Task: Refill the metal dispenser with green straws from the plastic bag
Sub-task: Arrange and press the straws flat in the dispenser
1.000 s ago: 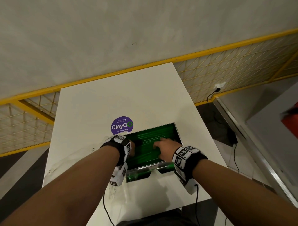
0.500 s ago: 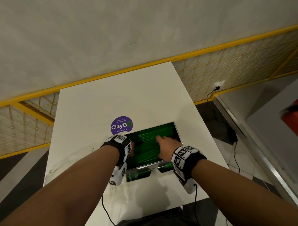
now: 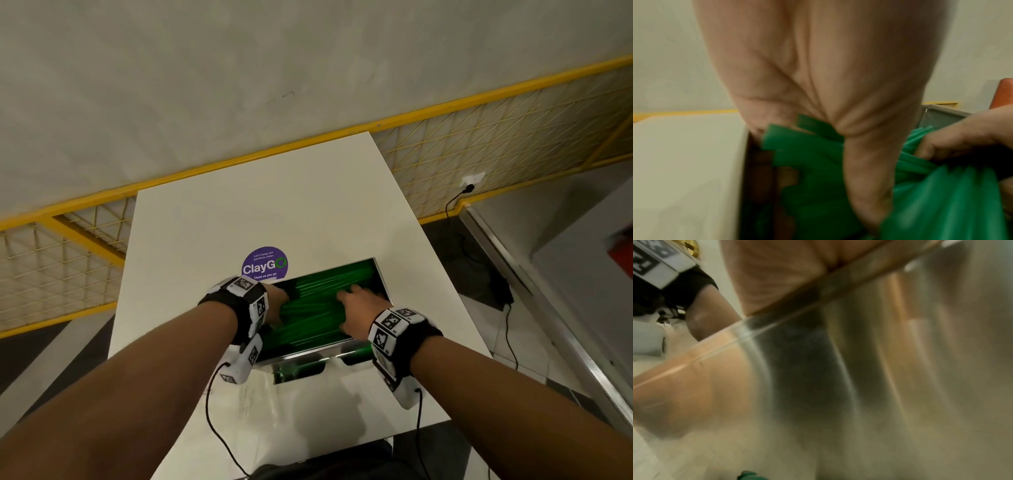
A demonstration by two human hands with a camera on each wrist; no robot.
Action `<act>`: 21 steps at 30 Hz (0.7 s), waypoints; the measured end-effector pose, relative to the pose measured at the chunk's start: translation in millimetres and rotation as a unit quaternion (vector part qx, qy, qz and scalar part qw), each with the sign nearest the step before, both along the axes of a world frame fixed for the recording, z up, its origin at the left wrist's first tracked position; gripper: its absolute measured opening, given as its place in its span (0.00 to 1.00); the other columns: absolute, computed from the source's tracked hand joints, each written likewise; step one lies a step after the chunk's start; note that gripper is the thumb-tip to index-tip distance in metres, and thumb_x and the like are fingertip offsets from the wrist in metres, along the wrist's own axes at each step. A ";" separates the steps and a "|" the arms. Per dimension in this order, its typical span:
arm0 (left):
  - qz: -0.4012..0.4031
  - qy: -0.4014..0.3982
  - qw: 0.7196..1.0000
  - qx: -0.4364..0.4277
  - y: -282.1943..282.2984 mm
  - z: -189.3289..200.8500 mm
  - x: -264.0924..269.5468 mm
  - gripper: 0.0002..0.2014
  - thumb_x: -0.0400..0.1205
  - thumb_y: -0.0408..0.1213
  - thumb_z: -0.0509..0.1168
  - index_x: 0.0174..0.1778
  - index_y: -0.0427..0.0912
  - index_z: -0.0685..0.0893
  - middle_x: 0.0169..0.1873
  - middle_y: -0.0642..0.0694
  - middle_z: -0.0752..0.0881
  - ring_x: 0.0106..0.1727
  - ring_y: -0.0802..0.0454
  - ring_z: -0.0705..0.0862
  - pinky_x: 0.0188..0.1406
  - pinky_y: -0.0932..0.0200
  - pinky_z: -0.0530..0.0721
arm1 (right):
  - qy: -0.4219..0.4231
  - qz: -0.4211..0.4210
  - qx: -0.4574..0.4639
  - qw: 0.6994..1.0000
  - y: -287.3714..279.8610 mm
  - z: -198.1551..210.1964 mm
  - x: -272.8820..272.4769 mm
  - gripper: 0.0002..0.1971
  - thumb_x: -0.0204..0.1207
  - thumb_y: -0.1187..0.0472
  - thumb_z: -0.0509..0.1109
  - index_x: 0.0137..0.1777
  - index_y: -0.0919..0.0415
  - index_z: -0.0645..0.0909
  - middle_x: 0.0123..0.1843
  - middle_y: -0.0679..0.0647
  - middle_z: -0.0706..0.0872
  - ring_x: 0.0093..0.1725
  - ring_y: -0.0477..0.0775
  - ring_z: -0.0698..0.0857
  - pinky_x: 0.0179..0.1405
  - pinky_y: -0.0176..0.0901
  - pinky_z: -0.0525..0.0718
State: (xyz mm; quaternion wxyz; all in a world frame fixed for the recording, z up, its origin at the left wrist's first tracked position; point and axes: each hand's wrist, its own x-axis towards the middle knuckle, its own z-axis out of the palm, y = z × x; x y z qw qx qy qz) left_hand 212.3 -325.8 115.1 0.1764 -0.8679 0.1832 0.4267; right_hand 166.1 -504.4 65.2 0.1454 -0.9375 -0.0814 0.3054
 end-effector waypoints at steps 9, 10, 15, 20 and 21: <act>0.052 0.008 0.996 -0.078 11.0 21.9 -8.0 0.20 0.85 0.46 0.58 0.70 0.40 0.70 0.64 0.40 0.81 0.62 0.43 0.81 0.62 0.49 0.78 | -0.054 0.023 -0.006 0.998 -0.1 6.4 -2.9 0.30 0.75 0.54 0.71 0.75 0.59 0.65 0.71 0.61 0.72 0.68 0.65 0.74 0.65 0.55 0.74; 0.057 0.009 0.995 -0.076 10.4 27.9 -6.0 0.19 0.85 0.45 0.59 0.68 0.40 0.71 0.61 0.39 0.83 0.55 0.43 0.84 0.59 0.50 0.80 | -0.063 0.034 -0.014 0.997 -0.3 7.4 -2.5 0.30 0.76 0.53 0.70 0.75 0.60 0.65 0.70 0.62 0.73 0.68 0.65 0.75 0.66 0.56 0.74; 0.076 0.021 0.994 -0.082 14.6 57.4 6.1 0.13 0.85 0.42 0.60 0.62 0.40 0.74 0.43 0.42 0.87 0.30 0.51 0.81 0.33 0.60 0.81 | -0.031 0.032 -0.029 0.999 0.6 11.1 -0.3 0.26 0.78 0.53 0.67 0.73 0.61 0.67 0.67 0.61 0.76 0.65 0.64 0.79 0.62 0.54 0.79; 0.082 0.028 0.993 -0.077 36.6 78.1 8.7 0.11 0.85 0.40 0.60 0.61 0.41 0.76 0.32 0.50 0.78 0.28 0.55 0.75 0.29 0.64 0.74 | -0.016 0.013 -0.019 1.000 -1.2 18.0 2.2 0.25 0.77 0.53 0.70 0.70 0.65 0.71 0.65 0.63 0.78 0.62 0.63 0.81 0.59 0.50 0.82; 0.085 0.027 0.993 -0.078 43.4 79.5 7.9 0.10 0.85 0.39 0.60 0.59 0.41 0.76 0.31 0.50 0.78 0.28 0.55 0.75 0.30 0.63 0.74 | -0.019 0.016 -0.019 1.000 -1.7 19.5 2.4 0.23 0.76 0.53 0.71 0.67 0.65 0.73 0.62 0.63 0.79 0.59 0.62 0.82 0.56 0.49 0.82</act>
